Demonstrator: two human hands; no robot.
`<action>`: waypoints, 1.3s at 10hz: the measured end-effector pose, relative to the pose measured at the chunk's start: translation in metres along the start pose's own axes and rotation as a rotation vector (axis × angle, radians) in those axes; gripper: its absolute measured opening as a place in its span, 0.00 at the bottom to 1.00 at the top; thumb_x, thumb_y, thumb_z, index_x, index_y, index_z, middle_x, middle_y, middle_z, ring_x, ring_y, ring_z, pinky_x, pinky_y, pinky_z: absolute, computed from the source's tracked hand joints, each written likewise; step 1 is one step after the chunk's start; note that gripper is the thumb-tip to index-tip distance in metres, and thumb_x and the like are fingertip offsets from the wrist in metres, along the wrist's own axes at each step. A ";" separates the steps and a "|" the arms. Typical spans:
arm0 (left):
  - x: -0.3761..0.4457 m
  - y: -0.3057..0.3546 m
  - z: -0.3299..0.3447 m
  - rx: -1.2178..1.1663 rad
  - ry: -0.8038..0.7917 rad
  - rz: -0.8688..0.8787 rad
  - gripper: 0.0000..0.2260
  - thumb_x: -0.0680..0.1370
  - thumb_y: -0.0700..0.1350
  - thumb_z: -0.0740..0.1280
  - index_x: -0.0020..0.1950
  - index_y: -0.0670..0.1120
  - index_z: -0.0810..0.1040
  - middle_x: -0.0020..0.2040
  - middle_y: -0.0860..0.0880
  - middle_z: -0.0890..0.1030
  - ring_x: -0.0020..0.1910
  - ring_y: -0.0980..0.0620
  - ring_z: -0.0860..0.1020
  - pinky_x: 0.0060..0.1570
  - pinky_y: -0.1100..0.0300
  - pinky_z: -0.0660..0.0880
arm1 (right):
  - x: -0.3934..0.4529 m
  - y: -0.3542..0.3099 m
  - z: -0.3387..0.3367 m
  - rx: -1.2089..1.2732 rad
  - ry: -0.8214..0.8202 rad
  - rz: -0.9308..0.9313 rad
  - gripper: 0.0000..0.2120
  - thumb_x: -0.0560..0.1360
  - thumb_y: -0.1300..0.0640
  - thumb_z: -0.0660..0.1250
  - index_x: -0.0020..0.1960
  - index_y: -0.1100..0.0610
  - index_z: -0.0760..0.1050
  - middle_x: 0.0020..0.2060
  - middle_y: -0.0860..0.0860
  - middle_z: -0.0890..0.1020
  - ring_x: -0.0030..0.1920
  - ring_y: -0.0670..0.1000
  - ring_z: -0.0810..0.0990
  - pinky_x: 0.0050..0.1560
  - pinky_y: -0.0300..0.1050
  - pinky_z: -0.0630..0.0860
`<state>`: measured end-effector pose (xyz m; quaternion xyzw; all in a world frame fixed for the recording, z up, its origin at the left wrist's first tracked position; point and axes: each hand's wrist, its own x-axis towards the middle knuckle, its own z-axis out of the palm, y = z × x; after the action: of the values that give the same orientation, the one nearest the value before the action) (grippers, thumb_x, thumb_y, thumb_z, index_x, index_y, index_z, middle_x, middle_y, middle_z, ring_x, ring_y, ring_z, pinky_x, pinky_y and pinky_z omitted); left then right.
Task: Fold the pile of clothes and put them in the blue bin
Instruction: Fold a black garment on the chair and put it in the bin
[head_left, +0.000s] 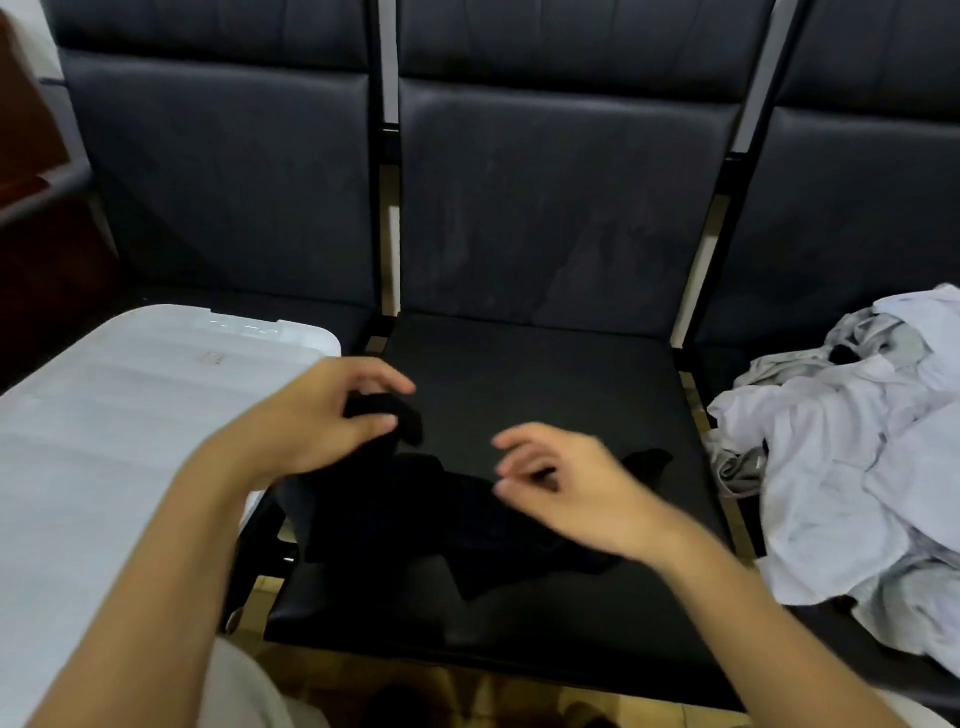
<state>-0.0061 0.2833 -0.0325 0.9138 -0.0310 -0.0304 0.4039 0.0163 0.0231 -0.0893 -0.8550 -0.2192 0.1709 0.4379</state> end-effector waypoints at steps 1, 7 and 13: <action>0.002 0.032 0.020 -0.081 -0.078 0.170 0.12 0.76 0.35 0.71 0.54 0.49 0.83 0.48 0.54 0.84 0.53 0.61 0.81 0.54 0.72 0.74 | 0.009 -0.033 0.033 0.102 -0.041 -0.075 0.34 0.70 0.46 0.77 0.72 0.45 0.66 0.61 0.41 0.78 0.61 0.38 0.76 0.61 0.37 0.75; -0.022 -0.063 -0.095 -0.902 0.794 0.235 0.20 0.70 0.61 0.75 0.56 0.53 0.81 0.53 0.56 0.82 0.60 0.53 0.78 0.69 0.50 0.72 | -0.003 0.013 -0.058 -0.487 0.088 0.114 0.19 0.75 0.62 0.65 0.27 0.52 0.68 0.24 0.45 0.74 0.29 0.41 0.75 0.33 0.44 0.68; 0.050 0.011 -0.119 -0.588 0.609 -0.050 0.14 0.85 0.42 0.58 0.40 0.49 0.70 0.35 0.51 0.73 0.35 0.55 0.73 0.41 0.58 0.79 | 0.060 -0.039 -0.213 -0.173 0.896 -0.125 0.15 0.74 0.70 0.62 0.54 0.58 0.81 0.53 0.58 0.83 0.50 0.52 0.82 0.50 0.41 0.83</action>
<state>0.0529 0.3594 0.0536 0.7274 0.1219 0.2238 0.6371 0.1616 -0.0682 0.0553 -0.8632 -0.0727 -0.2613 0.4259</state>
